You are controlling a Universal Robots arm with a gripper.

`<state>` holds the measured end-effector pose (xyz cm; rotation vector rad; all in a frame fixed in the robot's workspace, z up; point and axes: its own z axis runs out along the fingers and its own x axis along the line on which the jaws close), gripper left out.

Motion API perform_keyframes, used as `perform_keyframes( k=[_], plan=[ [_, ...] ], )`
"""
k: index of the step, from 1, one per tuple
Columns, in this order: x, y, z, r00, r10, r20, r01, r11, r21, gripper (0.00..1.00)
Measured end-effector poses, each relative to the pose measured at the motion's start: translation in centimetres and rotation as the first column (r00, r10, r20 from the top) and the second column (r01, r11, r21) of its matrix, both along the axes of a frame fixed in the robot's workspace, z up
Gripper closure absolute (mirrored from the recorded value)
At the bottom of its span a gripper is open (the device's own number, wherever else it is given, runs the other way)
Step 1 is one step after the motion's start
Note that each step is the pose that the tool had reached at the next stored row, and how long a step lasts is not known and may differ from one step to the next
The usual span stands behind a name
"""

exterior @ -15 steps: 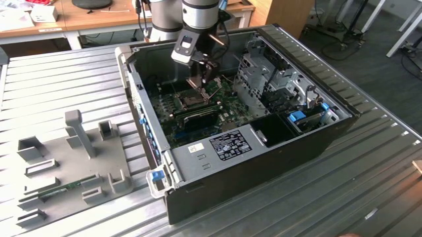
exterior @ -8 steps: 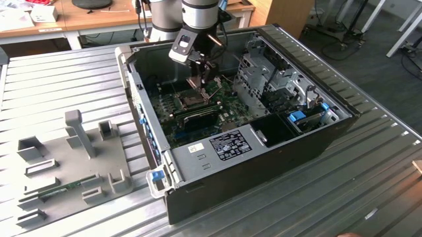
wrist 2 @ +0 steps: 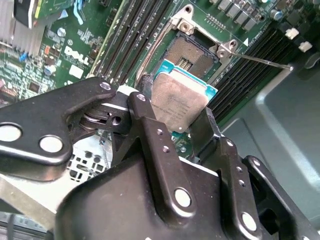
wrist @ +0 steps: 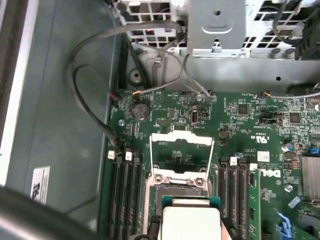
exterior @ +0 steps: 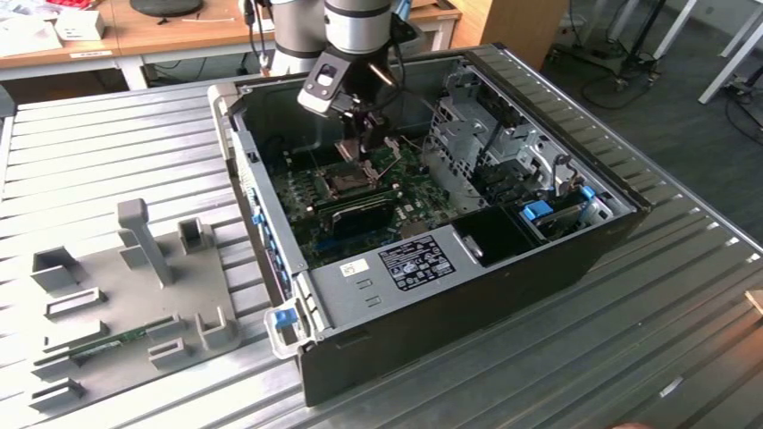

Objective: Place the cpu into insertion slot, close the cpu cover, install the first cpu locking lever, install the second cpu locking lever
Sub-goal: 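Place the cpu into insertion slot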

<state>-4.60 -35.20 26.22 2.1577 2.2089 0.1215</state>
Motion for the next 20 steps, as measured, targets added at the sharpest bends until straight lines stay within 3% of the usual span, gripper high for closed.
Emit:
perform_keyframes(
  k=[3,12,20],
  plan=[
    [-0.01,0.01,-0.07,0.9994,-0.036,-0.0001,0.036,0.9994,0.0,0.46],
    [-0.24,0.2,-0.19,0.9993,-0.037,0.0034,0.037,0.9993,0.0059,0.46],
    [-0.26,0.2,-0.73,0.9993,-0.037,0.0036,0.037,0.9993,0.007,0.46]
  ],
)
